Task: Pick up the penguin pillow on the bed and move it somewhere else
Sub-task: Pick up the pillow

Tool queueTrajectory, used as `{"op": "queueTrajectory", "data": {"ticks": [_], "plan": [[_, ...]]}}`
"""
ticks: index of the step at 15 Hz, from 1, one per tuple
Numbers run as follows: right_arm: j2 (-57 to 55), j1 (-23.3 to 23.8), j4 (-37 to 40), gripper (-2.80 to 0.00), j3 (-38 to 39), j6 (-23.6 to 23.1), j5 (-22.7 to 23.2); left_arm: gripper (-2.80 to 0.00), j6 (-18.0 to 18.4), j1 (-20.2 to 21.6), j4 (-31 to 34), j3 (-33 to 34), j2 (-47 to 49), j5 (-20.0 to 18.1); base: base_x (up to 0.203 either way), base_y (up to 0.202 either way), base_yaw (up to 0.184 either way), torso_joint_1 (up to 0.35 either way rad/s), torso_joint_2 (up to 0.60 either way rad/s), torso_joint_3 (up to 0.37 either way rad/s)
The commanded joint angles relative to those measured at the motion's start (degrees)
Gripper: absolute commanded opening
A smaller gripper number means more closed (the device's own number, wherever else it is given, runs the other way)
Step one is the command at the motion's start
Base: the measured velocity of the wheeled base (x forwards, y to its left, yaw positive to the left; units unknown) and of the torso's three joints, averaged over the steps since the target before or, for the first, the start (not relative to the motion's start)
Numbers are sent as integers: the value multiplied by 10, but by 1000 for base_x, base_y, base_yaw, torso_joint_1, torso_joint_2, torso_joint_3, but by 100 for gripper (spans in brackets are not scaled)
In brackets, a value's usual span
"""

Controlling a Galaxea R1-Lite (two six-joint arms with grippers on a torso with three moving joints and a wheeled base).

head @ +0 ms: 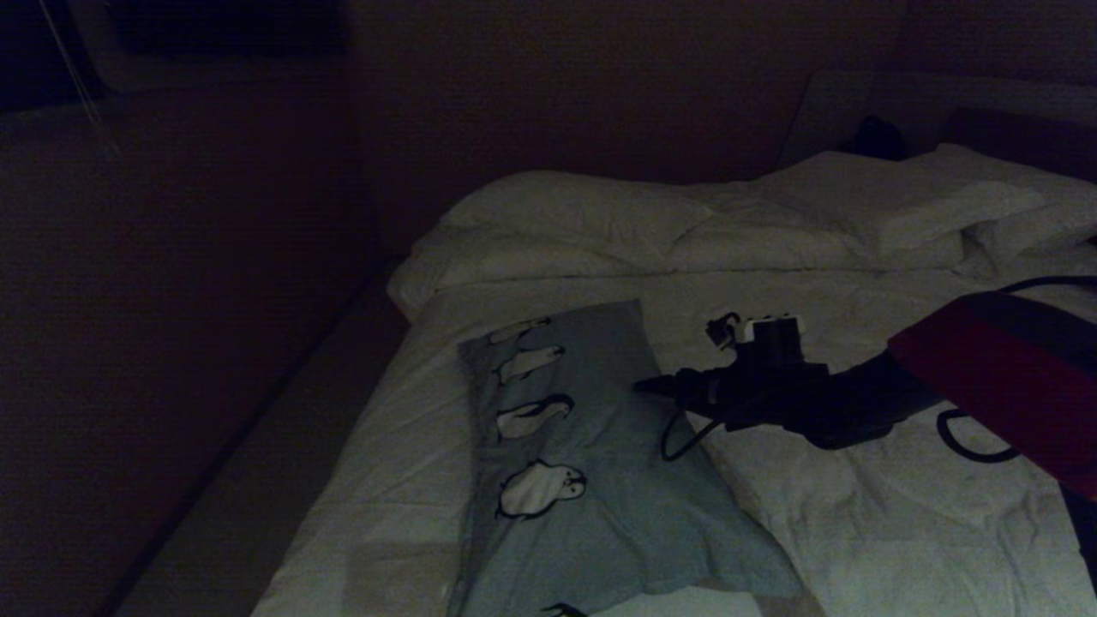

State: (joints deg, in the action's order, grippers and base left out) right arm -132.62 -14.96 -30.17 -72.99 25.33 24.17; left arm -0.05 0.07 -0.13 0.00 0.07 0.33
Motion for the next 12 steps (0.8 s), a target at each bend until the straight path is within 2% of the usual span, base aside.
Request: {"op": "queueTrajectory", "data": {"ticks": [1,5,12], "plan": [[-6,-19,9,0,-1,1,0,-280,0,0,0,0,0,0,0,0,0,0,0,0],[-34,-59,14,0,-2,-4,-24,-280,0,0,0,0,0,0,0,0,0,0,0,0],[-49,-79,11,0,-2,-4,-39,-280,0,0,0,0,0,0,0,0,0,0,0,0]]}}
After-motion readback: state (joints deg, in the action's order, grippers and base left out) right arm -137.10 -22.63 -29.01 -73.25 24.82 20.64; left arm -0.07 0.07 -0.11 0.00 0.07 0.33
